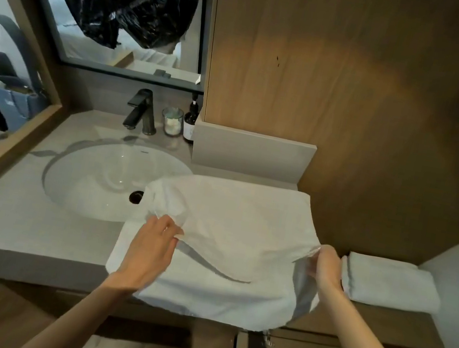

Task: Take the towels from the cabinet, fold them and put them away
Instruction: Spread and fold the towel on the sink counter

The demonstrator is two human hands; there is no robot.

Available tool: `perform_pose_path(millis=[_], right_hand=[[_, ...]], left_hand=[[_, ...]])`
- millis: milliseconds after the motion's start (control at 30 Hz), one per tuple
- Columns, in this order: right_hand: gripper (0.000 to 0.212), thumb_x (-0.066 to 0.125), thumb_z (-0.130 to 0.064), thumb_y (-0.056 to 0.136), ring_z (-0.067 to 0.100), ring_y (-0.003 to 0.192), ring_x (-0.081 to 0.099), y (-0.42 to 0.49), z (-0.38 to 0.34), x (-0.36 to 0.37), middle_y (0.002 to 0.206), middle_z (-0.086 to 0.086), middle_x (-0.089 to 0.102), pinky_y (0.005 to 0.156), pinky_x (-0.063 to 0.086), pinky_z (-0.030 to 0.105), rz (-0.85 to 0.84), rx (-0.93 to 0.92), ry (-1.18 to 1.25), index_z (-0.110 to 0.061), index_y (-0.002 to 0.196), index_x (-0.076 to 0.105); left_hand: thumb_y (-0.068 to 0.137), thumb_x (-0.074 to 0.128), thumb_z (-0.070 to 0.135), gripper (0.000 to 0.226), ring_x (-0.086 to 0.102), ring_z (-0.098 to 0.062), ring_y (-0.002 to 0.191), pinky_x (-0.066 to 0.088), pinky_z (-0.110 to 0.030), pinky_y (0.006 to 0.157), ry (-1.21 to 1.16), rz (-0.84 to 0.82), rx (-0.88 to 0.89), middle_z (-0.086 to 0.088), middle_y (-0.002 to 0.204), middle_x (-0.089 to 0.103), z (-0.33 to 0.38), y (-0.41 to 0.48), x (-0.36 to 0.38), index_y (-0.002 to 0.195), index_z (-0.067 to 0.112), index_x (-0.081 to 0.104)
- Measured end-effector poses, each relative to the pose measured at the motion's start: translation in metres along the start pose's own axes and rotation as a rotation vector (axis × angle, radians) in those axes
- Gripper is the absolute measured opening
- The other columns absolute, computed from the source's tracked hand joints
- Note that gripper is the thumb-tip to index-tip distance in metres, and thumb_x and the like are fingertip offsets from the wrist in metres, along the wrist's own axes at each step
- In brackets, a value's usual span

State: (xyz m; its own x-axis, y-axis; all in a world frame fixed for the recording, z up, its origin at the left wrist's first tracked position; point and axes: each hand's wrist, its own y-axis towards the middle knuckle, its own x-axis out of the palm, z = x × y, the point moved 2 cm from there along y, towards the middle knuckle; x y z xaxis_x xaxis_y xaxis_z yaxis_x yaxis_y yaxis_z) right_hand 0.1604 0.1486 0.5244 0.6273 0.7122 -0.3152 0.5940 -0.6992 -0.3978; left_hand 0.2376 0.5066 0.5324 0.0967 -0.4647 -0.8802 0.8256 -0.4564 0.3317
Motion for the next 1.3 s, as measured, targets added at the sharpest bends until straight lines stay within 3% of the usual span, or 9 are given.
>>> perform_pose_path(millis=[133, 200, 267, 333, 500, 633, 833, 1133, 1300], right_hand=[[0.015, 0.049, -0.018, 0.096, 0.033, 0.134, 0.03, -0.018, 0.031, -0.005, 0.141, 0.012, 0.041, 0.102, 0.034, 0.045, 0.004, -0.38, -0.614, -0.021, 0.093, 0.063], [0.021, 0.058, -0.025, 0.092, 0.027, 0.14, 0.024, -0.028, 0.031, 0.0, 0.151, -0.002, 0.032, 0.11, 0.026, 0.049, -0.088, -0.613, -0.848, -0.037, 0.108, 0.063], [0.036, 0.057, -0.036, 0.091, 0.026, 0.14, 0.027, -0.033, 0.032, 0.013, 0.156, -0.007, 0.026, 0.113, 0.018, 0.055, -0.32, -0.65, -1.076, -0.047, 0.125, 0.052], [0.047, 0.053, -0.043, 0.092, 0.032, 0.141, 0.023, -0.032, 0.037, 0.026, 0.16, -0.005, 0.015, 0.113, 0.016, 0.058, -0.492, -0.567, -1.211, -0.05, 0.137, 0.039], [0.042, 0.045, -0.04, 0.096, 0.035, 0.137, 0.019, -0.016, 0.035, 0.034, 0.161, -0.007, 0.01, 0.11, 0.025, 0.057, -0.523, -0.553, -1.177, -0.048, 0.136, 0.034], [0.043, 0.043, -0.039, 0.098, 0.035, 0.137, 0.014, 0.001, 0.023, 0.04, 0.161, -0.008, 0.006, 0.112, 0.019, 0.058, -0.54, -0.561, -1.153, -0.048, 0.138, 0.032], [0.041, 0.044, -0.037, 0.097, 0.037, 0.136, 0.015, 0.032, -0.002, 0.057, 0.161, -0.006, 0.009, 0.112, 0.016, 0.061, -0.546, -0.545, -1.136, -0.048, 0.136, 0.035], [0.048, 0.041, -0.036, 0.101, 0.033, 0.148, 0.0, 0.059, -0.009, 0.066, 0.163, -0.007, 0.002, 0.119, 0.009, 0.049, -0.576, -0.515, -1.071, -0.045, 0.147, 0.029], [0.037, 0.055, -0.029, 0.097, 0.02, 0.141, 0.032, 0.06, -0.006, 0.033, 0.15, -0.003, 0.041, 0.114, 0.029, 0.038, -0.45, -0.634, -0.796, -0.037, 0.133, 0.052]], left_hand=[[0.063, 0.079, 0.007, 0.029, 0.047, -0.018, 0.062, 0.042, -0.03, 0.052, 0.069, -0.197, -0.091, -0.001, 0.093, 0.056, -0.001, -0.029, 0.026, 0.086, 0.021, 0.068], [0.08, 0.067, 0.014, 0.03, 0.047, -0.016, 0.071, 0.043, -0.028, 0.066, 0.07, -0.282, -0.161, -0.001, 0.11, 0.053, -0.003, -0.036, 0.037, 0.107, 0.024, 0.063], [0.089, 0.058, 0.015, 0.034, 0.056, -0.018, 0.081, 0.051, -0.028, 0.076, 0.061, -0.28, -0.162, -0.003, 0.117, 0.053, -0.009, -0.041, 0.048, 0.121, 0.027, 0.057], [0.083, 0.071, 0.014, 0.035, 0.063, -0.02, 0.072, 0.058, -0.03, 0.068, -0.027, -0.286, -0.109, -0.007, 0.104, 0.059, -0.017, -0.042, 0.062, 0.115, 0.025, 0.062], [0.088, 0.065, 0.015, 0.022, 0.057, -0.019, 0.079, 0.055, -0.03, 0.069, -0.076, -0.235, -0.17, -0.001, 0.102, 0.053, -0.021, -0.032, 0.061, 0.108, 0.025, 0.063], [0.086, 0.064, 0.01, 0.033, 0.055, -0.018, 0.087, 0.055, -0.031, 0.07, -0.087, -0.209, -0.173, -0.001, 0.114, 0.05, -0.028, -0.014, 0.071, 0.115, 0.024, 0.057], [0.084, 0.065, 0.003, 0.035, 0.051, -0.028, 0.081, 0.051, -0.037, 0.062, -0.077, -0.19, -0.241, -0.005, 0.104, 0.049, -0.038, 0.022, 0.082, 0.113, 0.021, 0.062], [0.089, 0.055, 0.005, 0.035, 0.052, -0.038, 0.097, 0.046, -0.048, 0.084, -0.027, -0.236, -0.339, -0.008, 0.115, 0.051, -0.039, 0.058, 0.084, 0.118, 0.024, 0.063], [0.092, 0.053, 0.011, 0.048, 0.049, -0.027, 0.11, 0.049, -0.033, 0.07, 0.327, -0.363, -0.358, -0.002, 0.137, 0.039, -0.009, 0.041, 0.07, 0.136, 0.029, 0.043]])
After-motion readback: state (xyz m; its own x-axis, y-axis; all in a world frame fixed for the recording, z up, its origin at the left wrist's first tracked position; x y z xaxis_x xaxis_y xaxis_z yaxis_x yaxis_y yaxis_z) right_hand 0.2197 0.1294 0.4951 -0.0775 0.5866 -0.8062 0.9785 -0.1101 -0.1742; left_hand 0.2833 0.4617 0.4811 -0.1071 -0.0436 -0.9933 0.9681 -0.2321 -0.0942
